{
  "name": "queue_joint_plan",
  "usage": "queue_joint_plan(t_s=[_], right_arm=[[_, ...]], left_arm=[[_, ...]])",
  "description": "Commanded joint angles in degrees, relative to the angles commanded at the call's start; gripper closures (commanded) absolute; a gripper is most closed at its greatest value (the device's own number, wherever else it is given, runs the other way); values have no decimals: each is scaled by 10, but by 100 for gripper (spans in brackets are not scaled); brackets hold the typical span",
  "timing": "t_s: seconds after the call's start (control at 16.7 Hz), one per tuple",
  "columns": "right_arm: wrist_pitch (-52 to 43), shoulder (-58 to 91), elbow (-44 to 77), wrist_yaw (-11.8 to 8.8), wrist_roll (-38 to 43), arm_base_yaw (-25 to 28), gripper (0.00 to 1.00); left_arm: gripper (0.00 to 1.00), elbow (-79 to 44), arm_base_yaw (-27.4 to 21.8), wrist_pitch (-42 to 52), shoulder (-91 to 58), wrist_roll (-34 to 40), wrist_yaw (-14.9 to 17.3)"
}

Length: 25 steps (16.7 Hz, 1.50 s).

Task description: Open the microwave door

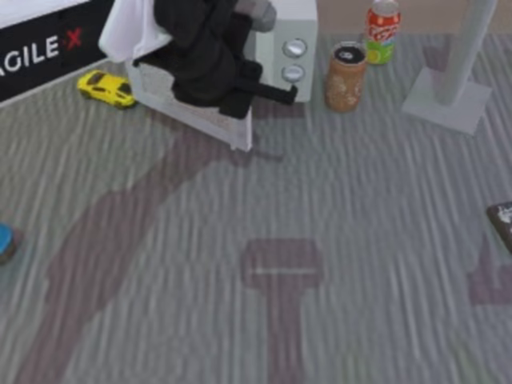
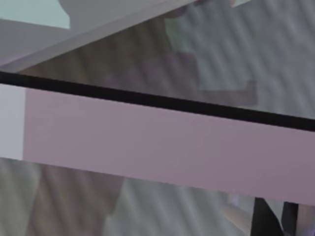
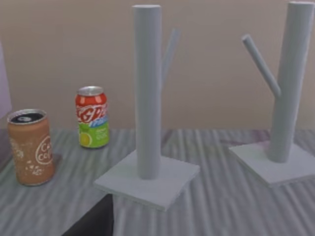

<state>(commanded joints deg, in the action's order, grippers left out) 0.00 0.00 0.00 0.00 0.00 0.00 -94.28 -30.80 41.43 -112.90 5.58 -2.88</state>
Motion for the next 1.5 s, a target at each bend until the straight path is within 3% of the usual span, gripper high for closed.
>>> queue_joint_plan(t_s=[0.36,1.5], right_arm=[[0,0,0,0,0,0,0],[0,0,0,0,0,0,0]], left_arm=[[100,52,21,-16,40,-68,35],[100,53,21,-17,41,-69,36]])
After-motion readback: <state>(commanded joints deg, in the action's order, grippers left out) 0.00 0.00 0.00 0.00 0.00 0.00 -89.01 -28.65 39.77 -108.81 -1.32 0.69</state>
